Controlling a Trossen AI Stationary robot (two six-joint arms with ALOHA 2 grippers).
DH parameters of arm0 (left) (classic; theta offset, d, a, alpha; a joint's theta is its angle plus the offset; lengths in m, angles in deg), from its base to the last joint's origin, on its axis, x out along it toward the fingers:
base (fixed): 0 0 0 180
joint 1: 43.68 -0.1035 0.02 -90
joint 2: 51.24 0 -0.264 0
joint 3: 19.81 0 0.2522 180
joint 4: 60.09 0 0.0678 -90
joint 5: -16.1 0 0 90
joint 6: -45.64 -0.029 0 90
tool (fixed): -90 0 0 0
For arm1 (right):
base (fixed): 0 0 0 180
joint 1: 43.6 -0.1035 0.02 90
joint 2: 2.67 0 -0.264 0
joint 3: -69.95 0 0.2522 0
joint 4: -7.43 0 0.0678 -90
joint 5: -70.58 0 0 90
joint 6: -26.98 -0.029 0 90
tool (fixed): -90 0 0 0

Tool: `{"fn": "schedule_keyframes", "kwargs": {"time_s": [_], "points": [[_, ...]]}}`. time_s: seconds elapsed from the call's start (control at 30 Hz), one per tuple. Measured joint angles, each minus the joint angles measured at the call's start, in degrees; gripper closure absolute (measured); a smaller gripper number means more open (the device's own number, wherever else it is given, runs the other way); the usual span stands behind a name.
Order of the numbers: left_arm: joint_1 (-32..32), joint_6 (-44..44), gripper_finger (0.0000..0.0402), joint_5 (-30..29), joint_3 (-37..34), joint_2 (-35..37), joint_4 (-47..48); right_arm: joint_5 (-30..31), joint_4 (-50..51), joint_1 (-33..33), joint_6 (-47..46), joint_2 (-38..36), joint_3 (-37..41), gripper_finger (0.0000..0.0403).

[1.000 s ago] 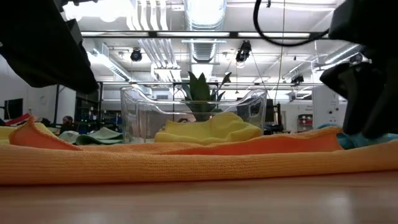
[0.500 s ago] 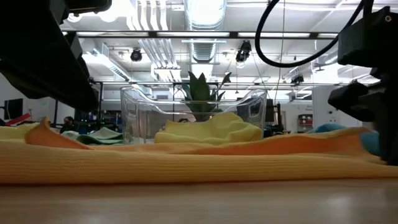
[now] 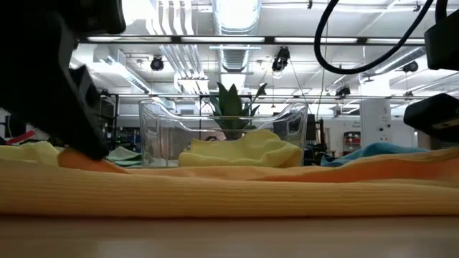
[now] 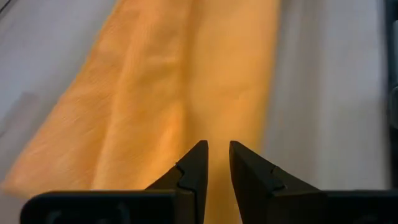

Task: Fold microfiber towels
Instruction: Fold the orange microfiber towel

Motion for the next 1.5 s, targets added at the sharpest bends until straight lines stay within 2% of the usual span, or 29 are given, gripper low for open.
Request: {"fn": "schedule_keyframes", "kwargs": {"time_s": [0.13, 0.43, 0.57, 0.67, 0.9, 1.1, 1.17, 1.33, 1.5], "points": [[-0.26, 0.10, 0.0350, -0.95, -0.02, -1.29, 3.77, 1.18, 0.28, 0.02, 0.45, -1.36, 0.05, 0.0394], [-1.55, 0.75, 0.0350, -14.49, -0.04, 0.15, 11.51, 2.13, 0.07, 0.04, 0.67, -1.51, 0.03, 0.0394], [-2.07, 5.17, 0.0350, -15.14, -0.09, 0.82, 17.48, 2.36, 0.09, 0.04, 0.71, -1.51, -0.02, 0.0394], [-2.15, 6.05, 0.0350, -14.88, -0.09, 0.91, 18.04, 2.41, 0.94, 0.04, 0.67, -1.51, -0.04, 0.0394], [-2.12, 5.28, 0.0350, -11.71, 1.65, 1.02, 17.72, 2.48, 2.25, 0.07, -0.21, -1.61, -0.06, 0.0394], [-2.12, 3.15, 0.0350, -5.17, 5.19, 1.52, 17.61, 4.71, 1.93, 0.07, -0.90, -1.72, -0.15, 0.0394], [-2.10, 7.19, 0.0350, -1.94, 6.04, 1.96, 17.63, 5.34, 2.01, 0.07, -1.44, -2.21, -0.15, 0.0394], [-1.79, 18.24, 0.0330, 10.57, 5.55, 4.30, 17.38, 5.60, 2.00, 0.07, -1.97, -4.28, -0.15, 0.0394], [0.09, 26.95, 0.0283, 12.15, 4.92, 5.45, 17.65, 5.73, 1.93, 0.07, -3.42, -6.77, -0.15, 0.0394]]}}
